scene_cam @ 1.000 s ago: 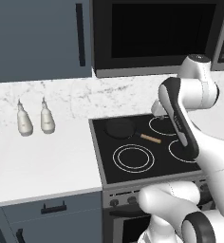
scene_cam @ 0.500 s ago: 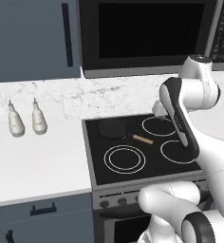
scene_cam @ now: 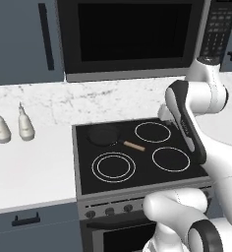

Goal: Turn off the rear left burner of the stove.

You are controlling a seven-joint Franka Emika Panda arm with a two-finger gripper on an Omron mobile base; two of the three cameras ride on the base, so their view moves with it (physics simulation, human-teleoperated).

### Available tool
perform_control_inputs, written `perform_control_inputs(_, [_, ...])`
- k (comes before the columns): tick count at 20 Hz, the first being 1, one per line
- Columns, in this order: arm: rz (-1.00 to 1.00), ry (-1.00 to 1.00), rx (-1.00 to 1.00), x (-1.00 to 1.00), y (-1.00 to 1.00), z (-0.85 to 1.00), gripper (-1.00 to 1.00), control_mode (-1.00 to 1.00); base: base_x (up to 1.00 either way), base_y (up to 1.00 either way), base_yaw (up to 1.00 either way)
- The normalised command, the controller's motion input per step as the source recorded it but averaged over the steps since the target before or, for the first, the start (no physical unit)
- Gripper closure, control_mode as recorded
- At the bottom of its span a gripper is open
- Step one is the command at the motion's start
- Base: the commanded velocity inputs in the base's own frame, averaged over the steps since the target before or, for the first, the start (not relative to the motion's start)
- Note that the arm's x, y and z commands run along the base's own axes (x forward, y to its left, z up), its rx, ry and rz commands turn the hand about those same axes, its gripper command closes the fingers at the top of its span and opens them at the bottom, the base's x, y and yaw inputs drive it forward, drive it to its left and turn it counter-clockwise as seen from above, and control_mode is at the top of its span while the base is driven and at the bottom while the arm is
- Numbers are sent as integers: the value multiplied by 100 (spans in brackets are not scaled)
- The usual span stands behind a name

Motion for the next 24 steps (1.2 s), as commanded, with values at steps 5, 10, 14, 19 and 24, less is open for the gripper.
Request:
perform_control_inputs(5, [0,0,0,0,0,0,-100,100,-21,-45,0])
perform_control_inputs(10, [0,0,0,0,0,0,-100,100,-20,-39,0])
perform_control_inputs(14, [0,0,0,0,0,0,-100,-100,-4,-5,0])
perform_control_inputs(19, [0,0,0,0,0,0,-100,-100,0,0,0])
perform_control_inputs(24, [2,0,-6,-14,39,-6,-100,-100,0,0,0])
